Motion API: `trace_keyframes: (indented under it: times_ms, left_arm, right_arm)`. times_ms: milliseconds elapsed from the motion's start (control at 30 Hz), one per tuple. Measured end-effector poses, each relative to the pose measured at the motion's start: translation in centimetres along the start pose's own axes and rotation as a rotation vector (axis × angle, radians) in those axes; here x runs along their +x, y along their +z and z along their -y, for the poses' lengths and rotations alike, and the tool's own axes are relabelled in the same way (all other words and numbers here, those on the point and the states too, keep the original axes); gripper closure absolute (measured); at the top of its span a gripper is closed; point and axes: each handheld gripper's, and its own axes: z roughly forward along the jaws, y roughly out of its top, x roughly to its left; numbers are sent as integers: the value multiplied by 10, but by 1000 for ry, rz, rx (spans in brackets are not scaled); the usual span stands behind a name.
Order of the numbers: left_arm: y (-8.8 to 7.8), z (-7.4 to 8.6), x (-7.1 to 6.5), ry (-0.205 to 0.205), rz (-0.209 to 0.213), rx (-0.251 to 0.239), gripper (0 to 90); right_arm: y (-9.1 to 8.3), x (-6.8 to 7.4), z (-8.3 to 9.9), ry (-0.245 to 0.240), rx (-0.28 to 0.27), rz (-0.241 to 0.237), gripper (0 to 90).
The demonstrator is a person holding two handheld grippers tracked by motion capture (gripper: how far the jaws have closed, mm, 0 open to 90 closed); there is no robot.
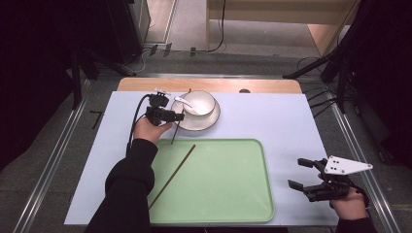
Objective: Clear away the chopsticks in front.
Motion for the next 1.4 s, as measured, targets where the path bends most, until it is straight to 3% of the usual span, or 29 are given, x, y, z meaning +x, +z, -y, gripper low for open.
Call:
trace_keyframes:
  times_ms: [233,433,667,833,1167,1400]
  left_arm:
    - [19,-4,0,-19,-36,37,560]
    - [31,-1,1,-23,-42,70,614]
    - [37,0,2,-36,-42,86,755]
    - [37,0,5,-94,-49,88,820]
    - [33,-2,7,-116,-63,94,862]
    - [11,-4,20,-176,-55,51,862]
  right_arm:
    - [7,5,-5,-4,-10,-23,151]
    - [5,6,-3,-2,-10,-18,151]
    - [2,6,-1,3,-10,-11,151]
    - [2,6,-1,5,-12,-9,151]
    - [2,6,0,8,-9,-10,151]
    - [2,7,0,4,-11,-14,151]
